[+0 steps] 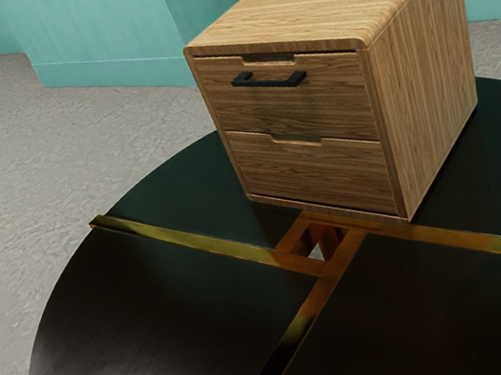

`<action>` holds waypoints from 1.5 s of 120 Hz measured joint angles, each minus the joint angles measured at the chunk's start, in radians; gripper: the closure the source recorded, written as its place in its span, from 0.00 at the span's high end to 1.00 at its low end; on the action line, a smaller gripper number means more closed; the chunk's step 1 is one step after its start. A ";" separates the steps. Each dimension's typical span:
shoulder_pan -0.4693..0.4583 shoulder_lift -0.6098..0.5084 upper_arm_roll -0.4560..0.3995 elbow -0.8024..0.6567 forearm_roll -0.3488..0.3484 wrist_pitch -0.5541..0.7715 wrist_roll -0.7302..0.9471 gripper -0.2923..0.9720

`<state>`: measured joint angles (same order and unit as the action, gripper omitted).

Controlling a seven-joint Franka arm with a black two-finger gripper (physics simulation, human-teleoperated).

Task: Pull the drawer handle with one arm to open the drawer

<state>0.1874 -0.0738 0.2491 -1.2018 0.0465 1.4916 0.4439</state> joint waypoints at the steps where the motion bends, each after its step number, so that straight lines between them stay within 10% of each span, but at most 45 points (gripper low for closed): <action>1: -0.025 0.001 -0.010 0.002 0.001 -0.003 -0.002 0.75; 15: -0.254 0.009 -0.063 -0.003 0.014 -0.039 -0.032 0.75; 62: -0.200 -0.011 -0.164 0.033 0.036 -0.226 0.210 0.75; 96: -0.136 -0.086 -0.172 -0.382 0.062 0.139 0.483 0.75; 180: -0.164 0.052 -0.340 -0.280 0.139 0.388 0.891 0.75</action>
<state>0.0230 -0.0223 -0.0910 -1.4813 0.1852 1.8799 1.3349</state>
